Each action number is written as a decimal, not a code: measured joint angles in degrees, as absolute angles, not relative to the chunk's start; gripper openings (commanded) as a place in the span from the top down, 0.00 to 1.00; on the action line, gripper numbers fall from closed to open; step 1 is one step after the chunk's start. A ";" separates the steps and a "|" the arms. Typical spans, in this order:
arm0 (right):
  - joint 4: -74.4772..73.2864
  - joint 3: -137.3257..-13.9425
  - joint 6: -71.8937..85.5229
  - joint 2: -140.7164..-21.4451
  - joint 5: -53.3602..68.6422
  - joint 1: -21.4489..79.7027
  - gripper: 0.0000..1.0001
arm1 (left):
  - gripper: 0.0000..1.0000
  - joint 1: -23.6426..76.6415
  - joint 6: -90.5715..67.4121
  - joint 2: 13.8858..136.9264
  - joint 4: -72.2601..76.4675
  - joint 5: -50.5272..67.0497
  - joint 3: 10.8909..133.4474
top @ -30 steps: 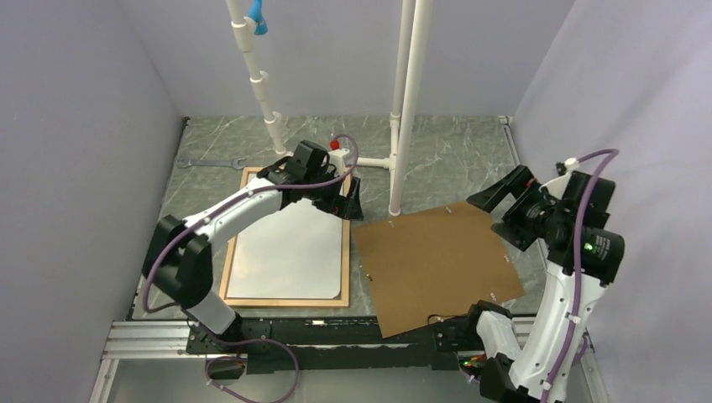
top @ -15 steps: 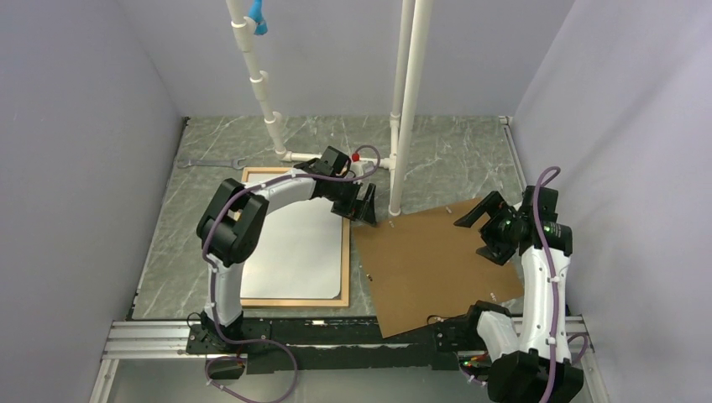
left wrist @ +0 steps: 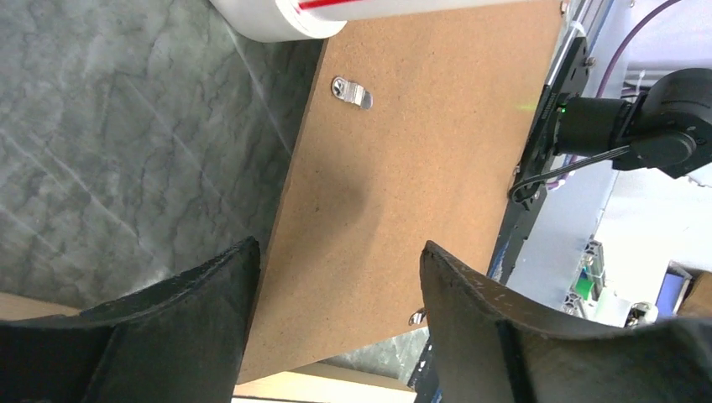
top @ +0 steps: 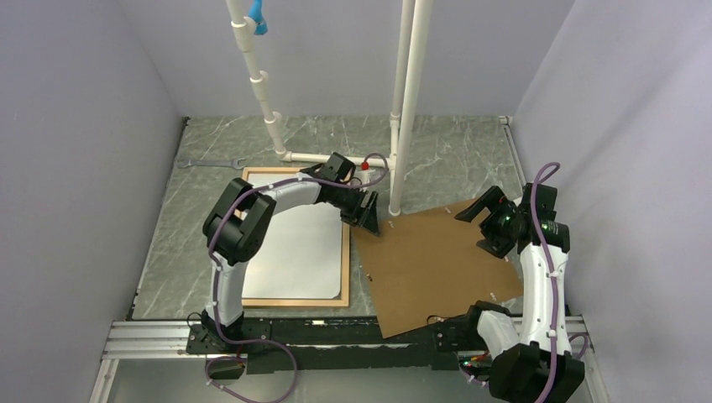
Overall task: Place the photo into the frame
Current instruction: Pick up the photo frame item at the center of the board.
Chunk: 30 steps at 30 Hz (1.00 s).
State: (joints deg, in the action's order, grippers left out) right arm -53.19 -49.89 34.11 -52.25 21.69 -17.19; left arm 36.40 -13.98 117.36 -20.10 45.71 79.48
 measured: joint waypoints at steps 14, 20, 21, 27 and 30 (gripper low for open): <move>-53.08 -52.31 34.13 -51.11 23.18 -17.19 0.01 | 0.50 37.78 -11.40 107.68 -21.78 43.20 77.80; -53.10 -53.65 34.13 -50.17 24.34 -17.19 0.01 | 0.37 40.47 -11.73 101.67 -20.95 42.50 75.90; -53.12 -53.91 34.11 -50.13 24.56 -17.19 0.01 | 0.37 40.99 -11.70 101.08 -20.62 42.11 75.90; -53.41 -55.02 34.11 -49.74 24.64 -17.19 0.01 | 0.44 46.35 -12.38 101.36 -23.49 41.95 76.73; -53.52 -55.55 34.09 -49.28 24.80 -17.19 0.01 | 0.50 47.20 -12.73 101.41 -26.04 39.79 78.24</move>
